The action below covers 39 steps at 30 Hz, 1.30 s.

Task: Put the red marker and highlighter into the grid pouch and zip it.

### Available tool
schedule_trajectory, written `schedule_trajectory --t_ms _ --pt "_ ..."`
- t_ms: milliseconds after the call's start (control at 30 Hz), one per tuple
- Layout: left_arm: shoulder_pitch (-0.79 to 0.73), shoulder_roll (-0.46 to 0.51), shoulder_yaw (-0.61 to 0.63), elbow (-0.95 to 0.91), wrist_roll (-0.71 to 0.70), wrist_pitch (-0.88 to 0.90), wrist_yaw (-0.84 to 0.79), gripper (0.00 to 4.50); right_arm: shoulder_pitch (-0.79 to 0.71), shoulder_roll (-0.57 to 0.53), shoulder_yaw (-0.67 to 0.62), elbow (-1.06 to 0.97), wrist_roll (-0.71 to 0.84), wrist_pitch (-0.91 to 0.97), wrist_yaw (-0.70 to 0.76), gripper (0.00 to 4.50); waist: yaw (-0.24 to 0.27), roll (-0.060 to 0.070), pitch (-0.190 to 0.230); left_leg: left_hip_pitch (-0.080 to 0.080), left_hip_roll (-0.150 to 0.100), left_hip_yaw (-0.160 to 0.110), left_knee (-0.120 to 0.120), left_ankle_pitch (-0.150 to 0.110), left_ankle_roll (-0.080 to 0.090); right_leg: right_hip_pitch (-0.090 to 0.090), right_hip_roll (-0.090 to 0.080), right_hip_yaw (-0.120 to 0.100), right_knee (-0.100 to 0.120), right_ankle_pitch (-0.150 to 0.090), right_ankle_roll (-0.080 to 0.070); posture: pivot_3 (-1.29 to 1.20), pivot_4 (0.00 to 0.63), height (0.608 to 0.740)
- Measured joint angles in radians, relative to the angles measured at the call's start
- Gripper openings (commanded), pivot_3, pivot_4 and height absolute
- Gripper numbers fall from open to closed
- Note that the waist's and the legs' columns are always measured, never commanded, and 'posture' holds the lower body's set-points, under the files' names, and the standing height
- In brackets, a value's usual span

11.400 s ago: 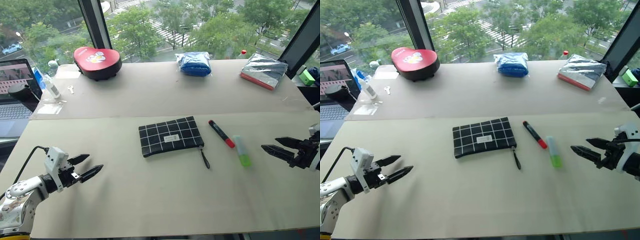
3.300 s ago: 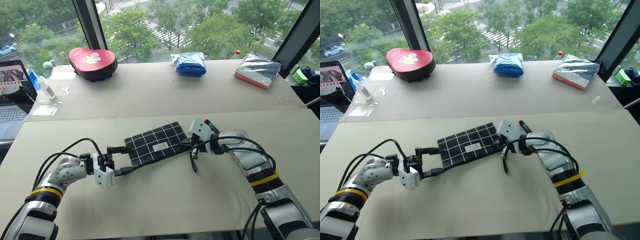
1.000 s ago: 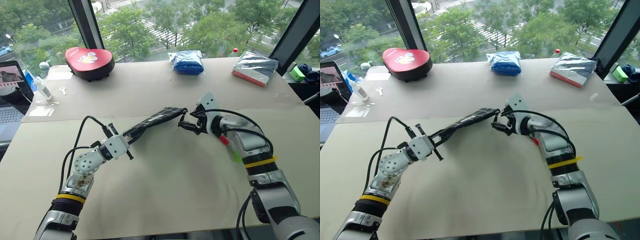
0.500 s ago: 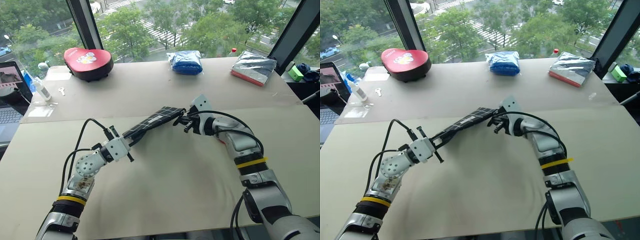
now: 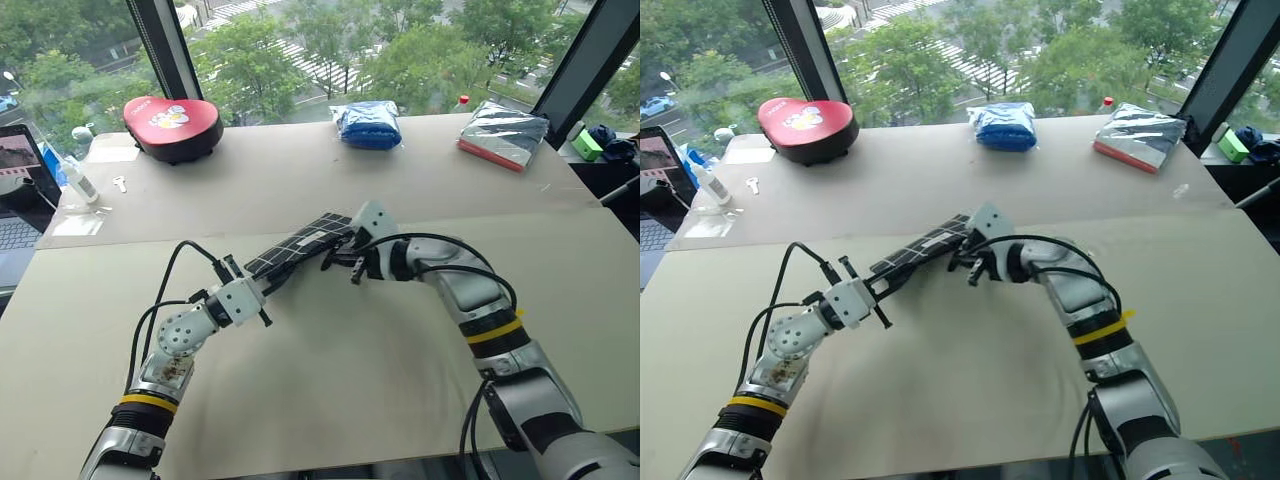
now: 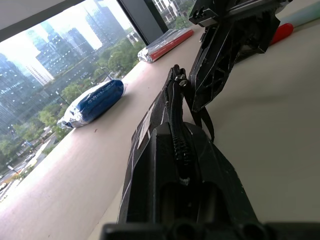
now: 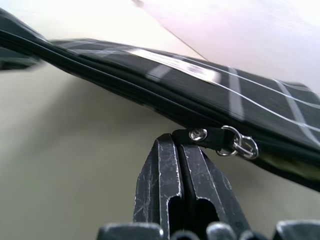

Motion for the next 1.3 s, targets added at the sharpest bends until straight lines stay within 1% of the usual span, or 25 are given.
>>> schedule_trajectory --t_ms 133,300,400,533,633,667,700,733,800,867,933,1000,1067,1133,1167,1233,1300 --pt "-0.016 -0.002 0.001 0.017 0.000 0.000 -0.001 0.00 -0.030 0.016 0.015 -0.007 0.007 0.025 0.027 0.05 0.005 0.000 0.000 0.000 -0.001 0.000 0.001 0.000 0.000 0.000 0.000 0.000 0.000 0.000 0.000 0.00 0.150 0.740" --pt "-0.040 -0.005 0.000 0.020 0.000 -0.001 -0.009 0.00 -0.032 0.004 0.055 -0.082 0.038 0.063 0.112 0.05 0.003 0.000 0.000 0.000 0.000 0.000 0.001 0.000 0.000 0.000 0.000 0.000 0.000 0.000 0.000 0.00 0.150 0.740" --pt "-0.042 -0.011 -0.001 0.024 0.000 -0.001 -0.017 0.00 -0.021 0.006 0.077 -0.095 0.037 0.066 0.116 0.05 0.001 0.000 0.000 0.000 0.000 0.000 0.001 0.000 0.000 0.000 0.000 0.000 0.000 0.000 0.000 0.00 0.150 0.740" --pt "-0.045 -0.021 -0.003 0.036 0.000 -0.001 -0.023 0.00 0.009 0.032 0.088 -0.081 0.027 0.066 0.068 1.13 0.001 0.000 0.000 0.000 0.000 0.000 0.001 0.000 0.000 0.000 0.000 0.000 0.000 0.000 0.000 0.00 0.150 0.740" --pt "-0.051 -0.030 -0.006 0.035 0.000 -0.001 -0.025 0.00 0.009 0.031 0.067 -0.074 0.028 0.066 0.039 2.19 0.002 0.000 0.000 0.000 0.000 0.000 0.001 0.000 0.000 0.000 0.000 0.000 0.000 0.000 0.000 0.00 0.150 0.740" --pt "-0.050 -0.030 -0.005 0.035 0.000 -0.001 -0.026 0.00 0.009 0.026 0.046 -0.075 0.037 0.073 0.033 2.59 0.004 0.000 0.000 0.000 -0.001 0.000 0.001 0.000 0.000 0.000 0.000 0.000 0.000 0.000 0.000 0.00 0.150 0.740" --pt "-0.046 -0.029 -0.005 0.032 0.000 -0.001 -0.026 0.00 0.013 0.014 0.000 -0.102 0.071 0.128 0.026 2.73 0.006 0.000 0.000 -0.001 -0.001 0.000 0.001 0.000 0.000 0.000 0.000 0.000 0.000 0.000 0.000 0.00 0.150 0.740" --pt "-0.041 -0.029 -0.005 0.029 0.000 -0.001 -0.026 0.00 0.016 0.002 -0.039 -0.127 0.100 0.171 0.026 2.73 0.007 0.000 0.000 -0.001 -0.001 -0.001 0.001 0.000 0.000 0.000 0.000 0.000 -0.001 0.000 0.000 0.00 0.150 0.740" --pt "-0.030 -0.029 -0.005 0.018 0.000 -0.001 -0.025 0.00 0.039 -0.038 -0.134 -0.216 0.212 0.304 0.044 2.73 0.010 0.000 0.000 -0.002 0.000 -0.002 0.001 -0.001 0.001 0.000 0.000 -0.001 -0.002 0.000 0.000 0.00 0.150 0.740" --pt "-0.016 -0.030 -0.004 0.013 0.001 0.000 -0.024 0.00 0.079 -0.107 -0.211 -0.340 0.316 0.412 0.068 2.73 0.013 0.000 0.000 -0.002 0.000 -0.002 0.000 -0.001 0.001 0.000 0.000 -0.001 -0.002 0.000 0.000 0.00 0.150 0.740" --pt "-0.001 -0.034 -0.006 0.000 0.002 0.000 -0.022 0.00 0.152 -0.195 -0.279 -0.468 0.399 0.470 0.092 2.73 0.018 0.000 0.000 -0.003 0.000 -0.002 0.000 -0.002 0.002 0.000 0.000 -0.002 -0.003 0.000 0.000 0.00 0.150 0.740" --pt "0.010 -0.035 -0.007 -0.009 0.006 0.001 -0.019 0.00 0.257 -0.295 -0.363 -0.594 0.480 0.511 0.117 2.73 0.027 0.000 0.000 -0.003 0.000 -0.001 0.000 -0.002 0.002 0.000 0.000 -0.002 -0.004 0.000 0.000 0.00 0.150 0.740" --pt "0.013 -0.038 -0.007 -0.015 0.010 0.001 -0.016 0.00 0.333 -0.359 -0.426 -0.677 0.524 0.528 0.125 2.73 0.028 0.000 0.000 -0.003 0.000 0.000 0.001 -0.002 0.002 0.000 -0.001 -0.002 -0.004 0.000 0.000 0.00 0.150 0.740" --pt "0.027 -0.042 -0.006 -0.029 0.010 0.001 -0.012 0.00 0.417 -0.424 -0.498 -0.729 0.536 0.533 0.107 2.73 0.030 0.000 0.000 -0.002 0.000 0.001 0.001 -0.003 0.003 0.002 -0.001 -0.001 -0.004 0.000 0.001 0.00 0.150 0.740" --pt "0.033 -0.045 -0.007 -0.029 0.011 0.002 -0.010 0.00 0.446 -0.439 -0.538 -0.733 0.524 0.534 0.068 2.73 0.030 -0.001 0.000 -0.001 0.000 0.002 0.001 -0.003 0.003 0.002 -0.002 -0.001 -0.004 0.000 0.001 0.00 0.150 0.740" --pt "0.038 -0.054 -0.009 -0.030 0.013 0.003 -0.006 0.00 0.484 -0.450 -0.587 -0.717 0.467 0.534 -0.026 2.73 0.031 -0.001 0.000 0.000 0.000 0.003 0.002 -0.003 0.003 0.003 -0.002 -0.001 -0.004 0.001 0.002 0.00 0.150 0.740" --pt "0.039 -0.067 -0.012 -0.029 0.014 0.004 -0.005 0.00 0.543 -0.455 -0.618 -0.679 0.375 0.522 -0.143 2.73 0.037 -0.001 0.000 0.000 0.000 0.003 0.002 -0.002 0.002 0.003 -0.002 -0.001 -0.003 0.002 0.002 0.00 0.150 0.740"
